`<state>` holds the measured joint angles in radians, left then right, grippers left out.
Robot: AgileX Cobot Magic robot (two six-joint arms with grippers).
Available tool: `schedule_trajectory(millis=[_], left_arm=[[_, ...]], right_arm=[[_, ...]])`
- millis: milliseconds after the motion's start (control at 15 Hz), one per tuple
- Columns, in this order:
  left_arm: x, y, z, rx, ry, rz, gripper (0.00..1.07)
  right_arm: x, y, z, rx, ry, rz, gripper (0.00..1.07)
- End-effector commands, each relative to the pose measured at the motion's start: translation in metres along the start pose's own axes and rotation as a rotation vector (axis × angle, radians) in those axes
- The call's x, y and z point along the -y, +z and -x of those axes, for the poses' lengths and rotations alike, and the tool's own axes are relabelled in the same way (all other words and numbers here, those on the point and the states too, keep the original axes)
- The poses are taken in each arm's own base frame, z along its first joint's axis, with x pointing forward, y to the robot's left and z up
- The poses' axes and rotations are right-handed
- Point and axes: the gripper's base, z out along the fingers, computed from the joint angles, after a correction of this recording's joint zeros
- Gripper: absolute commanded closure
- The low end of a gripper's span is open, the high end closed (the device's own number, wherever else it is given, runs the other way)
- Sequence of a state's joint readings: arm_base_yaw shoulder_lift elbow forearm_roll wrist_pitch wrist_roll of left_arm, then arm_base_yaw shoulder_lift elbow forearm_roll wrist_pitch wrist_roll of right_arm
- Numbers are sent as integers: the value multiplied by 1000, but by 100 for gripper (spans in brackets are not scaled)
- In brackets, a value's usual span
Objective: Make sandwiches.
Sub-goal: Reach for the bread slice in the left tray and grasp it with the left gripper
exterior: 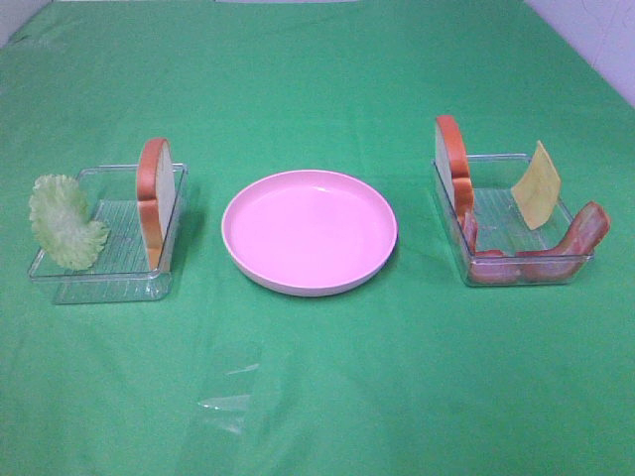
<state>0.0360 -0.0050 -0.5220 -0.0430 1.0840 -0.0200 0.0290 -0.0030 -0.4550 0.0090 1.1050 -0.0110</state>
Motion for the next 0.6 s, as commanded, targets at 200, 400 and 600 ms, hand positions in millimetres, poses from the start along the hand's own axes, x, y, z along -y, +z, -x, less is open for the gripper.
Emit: schedule_trajectory(millis=[200,400,600], left_arm=[[0,-1,-1,23,-2,-2,14],[0,-1,-1,23,-2,-2,14],[0,-1,-1,23,-1,-1,14]], right_arm=[[-1,-2,-3,29,8,2,13],[-1,-2,-3,29,8,2,13],[-1,-2,-3,29,8,2,13]])
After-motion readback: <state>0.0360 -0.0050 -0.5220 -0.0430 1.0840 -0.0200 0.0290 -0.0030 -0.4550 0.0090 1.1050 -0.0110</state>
